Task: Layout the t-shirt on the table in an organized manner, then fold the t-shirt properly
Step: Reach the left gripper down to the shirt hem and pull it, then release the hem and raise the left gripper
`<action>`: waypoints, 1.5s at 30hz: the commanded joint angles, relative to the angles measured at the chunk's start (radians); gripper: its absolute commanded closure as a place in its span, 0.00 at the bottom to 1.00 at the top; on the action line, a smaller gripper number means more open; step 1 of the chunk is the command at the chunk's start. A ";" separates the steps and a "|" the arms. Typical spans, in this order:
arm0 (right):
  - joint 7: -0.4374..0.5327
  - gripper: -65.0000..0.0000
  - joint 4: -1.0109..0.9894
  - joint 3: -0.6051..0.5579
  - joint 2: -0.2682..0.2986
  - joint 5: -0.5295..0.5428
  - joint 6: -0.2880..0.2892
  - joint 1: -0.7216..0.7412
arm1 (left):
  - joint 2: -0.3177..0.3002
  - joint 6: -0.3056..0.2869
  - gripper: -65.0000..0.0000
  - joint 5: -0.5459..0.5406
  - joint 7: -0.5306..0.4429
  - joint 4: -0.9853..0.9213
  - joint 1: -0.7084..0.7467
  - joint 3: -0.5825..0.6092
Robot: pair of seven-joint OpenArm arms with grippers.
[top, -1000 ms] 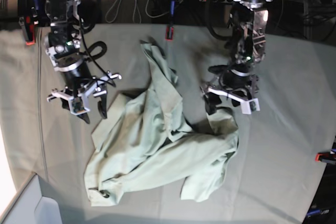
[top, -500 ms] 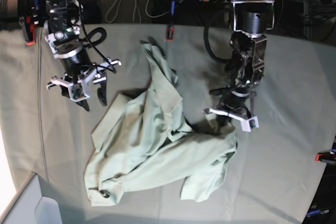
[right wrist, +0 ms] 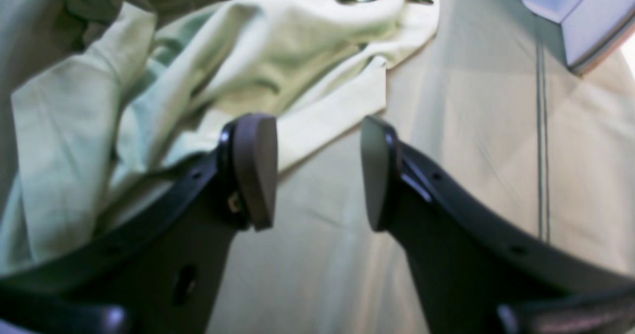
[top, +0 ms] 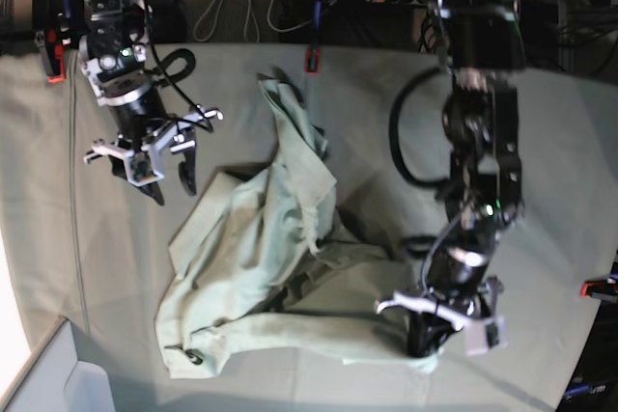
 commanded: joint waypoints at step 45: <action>0.025 0.57 0.076 0.129 -0.093 0.010 0.008 -0.036 | -0.050 -0.015 0.00 -0.197 -0.181 -0.784 -0.158 0.112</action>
